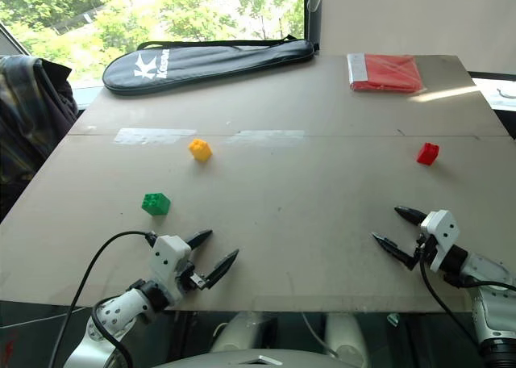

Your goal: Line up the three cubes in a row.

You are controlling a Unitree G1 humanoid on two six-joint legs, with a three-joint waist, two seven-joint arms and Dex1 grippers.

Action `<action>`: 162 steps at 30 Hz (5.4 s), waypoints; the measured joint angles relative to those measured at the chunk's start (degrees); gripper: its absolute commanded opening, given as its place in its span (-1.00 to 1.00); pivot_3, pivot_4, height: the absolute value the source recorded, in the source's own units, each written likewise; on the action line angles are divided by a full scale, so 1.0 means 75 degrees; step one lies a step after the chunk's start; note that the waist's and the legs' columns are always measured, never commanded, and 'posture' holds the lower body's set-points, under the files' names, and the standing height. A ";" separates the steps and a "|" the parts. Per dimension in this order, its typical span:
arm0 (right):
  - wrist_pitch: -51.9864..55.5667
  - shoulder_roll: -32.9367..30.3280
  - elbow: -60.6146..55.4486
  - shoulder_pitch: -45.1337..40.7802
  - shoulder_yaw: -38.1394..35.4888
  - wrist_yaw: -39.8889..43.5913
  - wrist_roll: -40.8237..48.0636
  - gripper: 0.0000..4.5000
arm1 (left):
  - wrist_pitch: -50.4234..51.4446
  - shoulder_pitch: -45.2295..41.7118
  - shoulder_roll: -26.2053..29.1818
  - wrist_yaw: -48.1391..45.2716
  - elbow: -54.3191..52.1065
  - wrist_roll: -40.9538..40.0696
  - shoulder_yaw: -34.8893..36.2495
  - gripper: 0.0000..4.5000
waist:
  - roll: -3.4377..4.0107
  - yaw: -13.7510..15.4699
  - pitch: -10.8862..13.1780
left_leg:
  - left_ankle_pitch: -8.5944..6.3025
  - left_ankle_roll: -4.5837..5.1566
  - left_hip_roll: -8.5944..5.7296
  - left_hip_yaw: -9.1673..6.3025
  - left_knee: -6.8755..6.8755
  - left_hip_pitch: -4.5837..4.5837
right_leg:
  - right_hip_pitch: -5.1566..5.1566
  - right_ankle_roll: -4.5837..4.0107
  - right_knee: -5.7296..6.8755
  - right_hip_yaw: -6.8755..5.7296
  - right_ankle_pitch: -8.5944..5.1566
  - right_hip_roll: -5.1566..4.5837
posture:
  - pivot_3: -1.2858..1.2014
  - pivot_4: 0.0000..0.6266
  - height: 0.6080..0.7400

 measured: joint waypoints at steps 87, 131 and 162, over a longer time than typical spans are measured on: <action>0.4573 0.2243 -0.4542 0.0123 0.1090 -0.5252 -0.0461 -0.45 | 0.3567 -0.5661 0.2528 -0.3178 -0.0693 -0.2252 -0.0534 1.00 | 0.0008 -0.0313 0.0120 | 0.0054 -0.0080 -0.0028 0.0019 0.0099 -0.0154 | -0.0210 -0.0002 0.0173 0.0005 0.0040 0.0036 | 0.03 -0.52 0.27; -0.3068 0.0445 0.7477 -0.7043 0.2932 0.4175 -0.0603 0.99 | 0.3138 -0.4963 0.2664 -0.3177 -0.0878 -0.1968 -0.0306 1.00 | -0.0050 -0.0331 0.0178 | 0.0055 -0.0087 -0.0011 0.0020 0.0113 -0.0154 | -0.0204 -0.0007 0.0169 -0.0010 0.0043 0.0019 | 0.03 -0.52 0.27; 0.0844 -0.0669 0.0489 -0.2609 0.0436 0.4085 0.2271 0.99 | -0.0663 0.0244 -0.1019 0.1204 -0.0071 0.0487 0.2423 1.00 | -0.0033 0.0063 0.0170 | 0.0029 -0.0041 -0.0010 0.0034 0.0126 -0.0145 | -0.0183 -0.0013 0.0157 -0.0003 0.0048 0.0007 | 0.03 -0.52 0.27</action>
